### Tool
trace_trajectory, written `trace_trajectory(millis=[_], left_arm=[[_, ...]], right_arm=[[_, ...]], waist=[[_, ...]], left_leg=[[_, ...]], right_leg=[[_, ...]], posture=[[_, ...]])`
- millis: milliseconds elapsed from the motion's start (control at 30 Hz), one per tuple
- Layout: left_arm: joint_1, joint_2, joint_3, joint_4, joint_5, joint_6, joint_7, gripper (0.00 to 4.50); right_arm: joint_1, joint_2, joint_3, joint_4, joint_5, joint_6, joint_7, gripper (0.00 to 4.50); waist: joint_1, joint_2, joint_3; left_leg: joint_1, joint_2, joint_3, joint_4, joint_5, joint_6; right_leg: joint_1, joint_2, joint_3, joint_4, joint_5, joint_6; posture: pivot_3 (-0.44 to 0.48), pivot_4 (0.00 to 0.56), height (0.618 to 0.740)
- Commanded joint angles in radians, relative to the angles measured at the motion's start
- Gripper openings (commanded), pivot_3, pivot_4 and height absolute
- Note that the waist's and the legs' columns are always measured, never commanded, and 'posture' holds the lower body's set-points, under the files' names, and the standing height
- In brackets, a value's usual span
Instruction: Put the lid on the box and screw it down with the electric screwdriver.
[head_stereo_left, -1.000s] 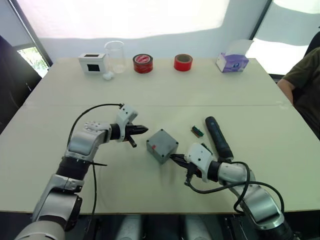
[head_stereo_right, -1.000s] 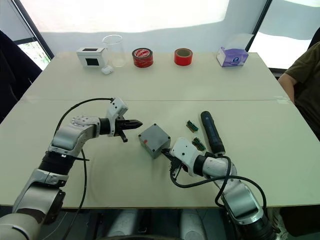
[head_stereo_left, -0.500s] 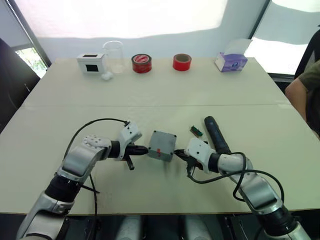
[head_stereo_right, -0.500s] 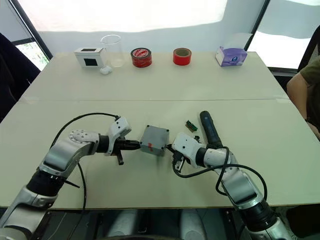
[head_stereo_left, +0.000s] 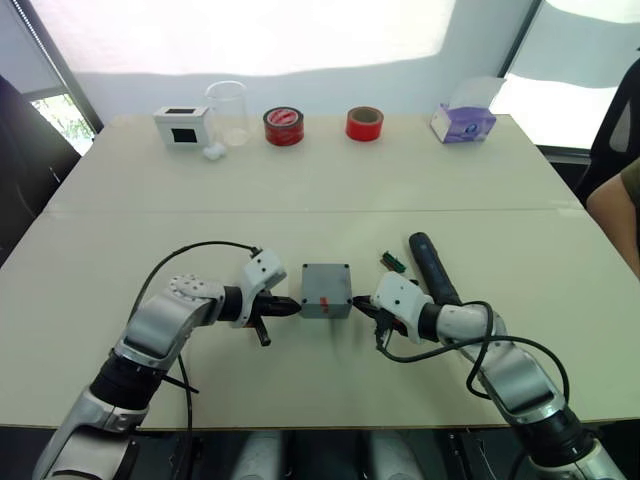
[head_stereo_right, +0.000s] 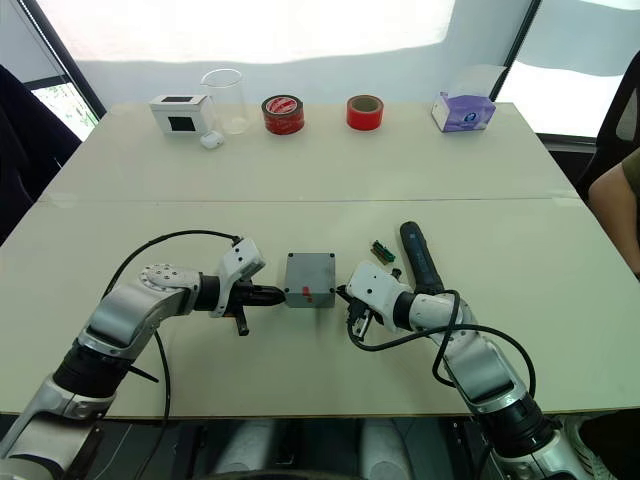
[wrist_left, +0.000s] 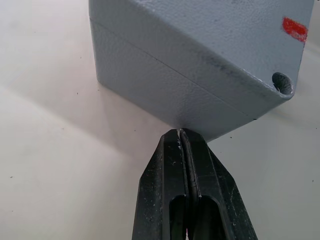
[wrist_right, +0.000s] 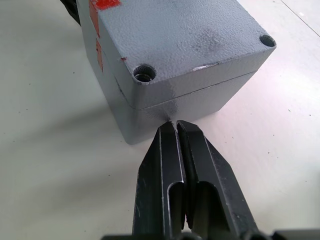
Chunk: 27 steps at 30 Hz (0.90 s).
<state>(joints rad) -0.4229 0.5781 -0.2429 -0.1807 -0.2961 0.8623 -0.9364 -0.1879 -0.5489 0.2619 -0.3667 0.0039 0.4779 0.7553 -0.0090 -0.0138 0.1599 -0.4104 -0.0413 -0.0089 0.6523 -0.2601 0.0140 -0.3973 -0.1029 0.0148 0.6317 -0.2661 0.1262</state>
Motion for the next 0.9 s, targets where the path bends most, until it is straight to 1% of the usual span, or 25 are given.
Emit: trace_trajectory(millis=[33,100,167,233,267,333,400,467,500,533,633,767,833,900], left_arm=[[-0.011,0.004,0.071,-0.035,-0.064,0.015,-0.005,0.00],[-0.008,-0.009,0.194,-0.047,-0.082,-0.045,0.056,0.00],[0.005,-0.042,0.280,-0.052,-0.074,-0.143,0.134,0.00],[0.015,-0.053,0.313,-0.052,-0.075,-0.201,0.151,0.00],[0.004,-0.029,0.304,-0.060,-0.105,-0.166,0.105,0.00],[-0.019,0.020,0.276,-0.070,-0.164,-0.093,0.022,0.00],[-0.082,0.054,0.245,-0.074,-0.229,-0.013,-0.048,0.00],[-0.125,0.084,0.199,-0.101,-0.239,-0.008,-0.095,0.00],[-0.137,0.101,0.173,-0.119,-0.230,-0.019,-0.115,0.00],[-0.146,0.112,0.154,-0.130,-0.225,-0.025,-0.127,0.00],[-0.143,0.155,0.103,-0.176,-0.203,-0.058,-0.162,0.00],[-0.117,0.191,0.079,-0.241,-0.213,-0.066,-0.180,0.00],[-0.108,0.199,0.072,-0.260,-0.210,-0.069,-0.174,0.00],[-0.091,0.197,0.077,-0.286,-0.223,-0.059,-0.161,0.00]], right_arm=[[0.019,-0.017,-0.015,-0.087,0.011,0.004,-0.003,0.05],[0.051,-0.038,-0.115,-0.170,0.084,0.074,0.008,0.05],[0.064,-0.041,-0.197,-0.217,0.155,0.133,0.011,0.05],[0.065,-0.035,-0.270,-0.243,0.232,0.193,0.013,0.05],[0.059,-0.030,-0.338,-0.239,0.268,0.222,0.000,0.05],[0.049,-0.033,-0.428,-0.226,0.311,0.270,-0.024,0.05],[0.054,-0.071,-0.487,-0.196,0.328,0.315,-0.030,0.05],[0.080,-0.119,-0.490,-0.192,0.329,0.334,-0.015,0.55],[0.094,-0.140,-0.480,-0.198,0.333,0.346,-0.005,0.61],[0.104,-0.154,-0.473,-0.201,0.339,0.355,0.000,1.12],[0.113,-0.162,-0.456,-0.219,0.370,0.404,-0.017,2.36],[0.108,-0.141,-0.425,-0.230,0.392,0.460,-0.058,3.82],[0.105,-0.141,-0.412,-0.227,0.392,0.469,-0.074,4.42],[0.096,-0.141,-0.397,-0.219,0.388,0.477,-0.092,4.47]], waist=[[0.000,0.000,0.000],[0.002,0.000,0.000],[0.002,0.000,0.000],[0.003,0.000,0.000],[0.003,0.000,0.000],[0.002,0.000,0.000],[0.008,0.000,0.000],[0.018,0.000,0.000],[0.020,0.000,0.000],[0.021,0.000,0.000],[0.017,0.001,0.000],[0.012,0.001,0.001],[0.016,0.001,0.001],[0.020,0.001,0.001]], left_leg=[[0.000,0.000,0.000,0.000,0.000,0.000],[0.000,0.000,0.000,0.000,0.000,0.000],[0.000,0.000,0.000,-0.001,0.000,0.000],[0.000,0.000,0.000,-0.001,0.000,0.000],[0.000,0.000,0.000,-0.001,0.000,0.000],[0.000,0.000,0.000,-0.002,0.000,0.000],[0.000,0.000,0.000,-0.003,0.000,0.000],[0.000,0.000,0.000,-0.003,0.000,0.000],[0.000,0.000,0.000,-0.002,0.000,0.000],[0.000,0.000,0.000,-0.003,0.000,0.000],[0.000,0.000,0.001,-0.004,0.000,0.000],[0.000,0.001,0.001,-0.004,0.000,0.000],[0.000,0.001,0.001,-0.004,0.000,0.000],[0.000,0.001,0.001,-0.004,0.000,0.000]], right_leg=[[0.000,0.000,0.000,0.000,0.000,0.000],[-0.001,0.000,0.000,0.000,0.000,0.000],[-0.001,0.000,0.000,0.000,0.000,0.000],[0.000,-0.002,0.001,-0.001,0.000,0.000],[0.000,-0.002,0.001,-0.001,0.000,0.000],[0.000,-0.002,0.001,-0.001,0.000,0.000],[0.000,-0.002,0.000,-0.002,0.000,0.000],[0.000,-0.002,0.000,-0.002,0.000,-0.001],[0.000,-0.002,0.000,-0.002,-0.001,-0.003],[0.000,-0.002,0.000,-0.002,-0.001,-0.003],[0.000,-0.002,0.001,-0.003,-0.001,-0.004],[-0.001,-0.001,0.002,-0.003,-0.001,-0.004],[-0.001,-0.002,0.002,-0.003,-0.001,-0.004],[-0.001,-0.002,0.001,-0.003,-0.001,-0.004]], posture=[[0.000,0.150,0.740],[0.000,0.150,0.740],[0.000,0.150,0.740],[0.000,0.150,0.740],[0.000,0.150,0.740],[0.000,0.150,0.740],[0.000,0.150,0.740],[0.000,0.150,0.740],[0.000,0.150,0.740],[0.000,0.150,0.740],[0.000,0.150,0.740],[0.000,0.150,0.740],[0.000,0.150,0.740],[0.000,0.150,0.740]])
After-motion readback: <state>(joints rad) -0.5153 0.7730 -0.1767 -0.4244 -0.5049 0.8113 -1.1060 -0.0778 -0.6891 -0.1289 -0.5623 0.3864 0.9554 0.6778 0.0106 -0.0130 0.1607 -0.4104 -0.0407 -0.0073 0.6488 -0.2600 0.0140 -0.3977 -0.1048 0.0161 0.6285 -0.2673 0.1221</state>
